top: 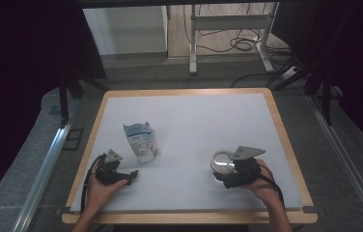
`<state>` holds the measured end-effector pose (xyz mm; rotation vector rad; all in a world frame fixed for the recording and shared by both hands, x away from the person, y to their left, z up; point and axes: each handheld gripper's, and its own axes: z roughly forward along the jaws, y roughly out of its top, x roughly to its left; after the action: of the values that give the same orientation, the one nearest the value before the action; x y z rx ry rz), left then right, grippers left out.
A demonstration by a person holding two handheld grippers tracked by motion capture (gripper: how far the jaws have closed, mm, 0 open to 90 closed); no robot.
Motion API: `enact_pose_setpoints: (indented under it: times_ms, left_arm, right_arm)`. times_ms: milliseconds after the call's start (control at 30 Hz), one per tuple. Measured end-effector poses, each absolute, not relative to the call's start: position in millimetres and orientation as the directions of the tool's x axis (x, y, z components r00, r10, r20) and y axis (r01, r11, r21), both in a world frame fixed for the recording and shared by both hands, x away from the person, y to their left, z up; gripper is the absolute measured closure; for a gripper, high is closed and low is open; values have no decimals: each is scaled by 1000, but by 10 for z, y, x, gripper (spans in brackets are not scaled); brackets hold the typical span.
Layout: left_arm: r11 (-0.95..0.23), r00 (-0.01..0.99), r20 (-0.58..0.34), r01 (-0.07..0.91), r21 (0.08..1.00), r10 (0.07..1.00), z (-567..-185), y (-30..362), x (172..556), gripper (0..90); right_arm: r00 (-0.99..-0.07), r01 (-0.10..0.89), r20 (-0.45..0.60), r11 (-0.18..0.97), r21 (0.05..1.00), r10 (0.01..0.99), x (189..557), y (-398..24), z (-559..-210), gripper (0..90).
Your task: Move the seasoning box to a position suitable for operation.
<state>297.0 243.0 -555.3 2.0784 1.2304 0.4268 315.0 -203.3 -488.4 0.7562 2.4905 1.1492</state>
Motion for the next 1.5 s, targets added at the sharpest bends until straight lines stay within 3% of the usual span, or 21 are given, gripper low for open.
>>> enact_pose_setpoints:
  times_ms: [300, 467, 767, 967, 1133, 1167, 1200, 1267, 1300, 1500]
  left_arm:
    - [-327, 501, -57, 643, 693, 864, -5553, 2430, 2969, 40]
    - [-324, 499, -59, 644, 693, 865, -5553, 2428, 2967, 40]
    - [-325, 499, -58, 644, 693, 865, -5553, 2427, 2967, 40]
    - [-325, 499, -58, 645, 692, 865, -5551, 2427, 2969, 40]
    - [-326, 499, -58, 645, 691, 865, -5550, 2426, 2969, 40]
    - [-326, 499, -57, 645, 691, 865, -5550, 2426, 2969, 40]
    - [-326, 499, -57, 645, 691, 865, -5550, 2426, 2969, 40]
    - [-326, 499, -57, 645, 691, 865, -5550, 2426, 2969, 40]
    - [-326, 499, -57, 645, 691, 865, -5549, 2425, 2969, 40]
    - [-326, 498, -56, 644, 692, 865, -5550, 2424, 2967, 41]
  right_arm:
    - [-831, 323, -32, 528, 786, 556, 3189, -2056, -4913, 106]
    - [-816, 322, -33, 501, 803, 577, 3136, -2043, -4874, 48]
    - [-759, 297, -1, 347, 890, 651, 2922, -2280, -4542, 74]
    - [-698, 296, 44, 232, 926, 714, 2808, -2552, -4449, 247]
    - [-646, 326, 96, 160, 932, 757, 2769, -2745, -4386, 500]
    - [-646, 326, 96, 160, 932, 757, 2769, -2745, -4386, 500]
    - [-631, 340, 110, 147, 929, 768, 2763, -2782, -4373, 592]
    - [-626, 343, 107, 149, 927, 773, 2758, -2792, -4371, 629]
    - [-621, 348, 100, 159, 924, 777, 2757, -2803, -4374, 719]
    - [-630, 355, 85, 189, 915, 772, 2752, -2786, -4380, 854]
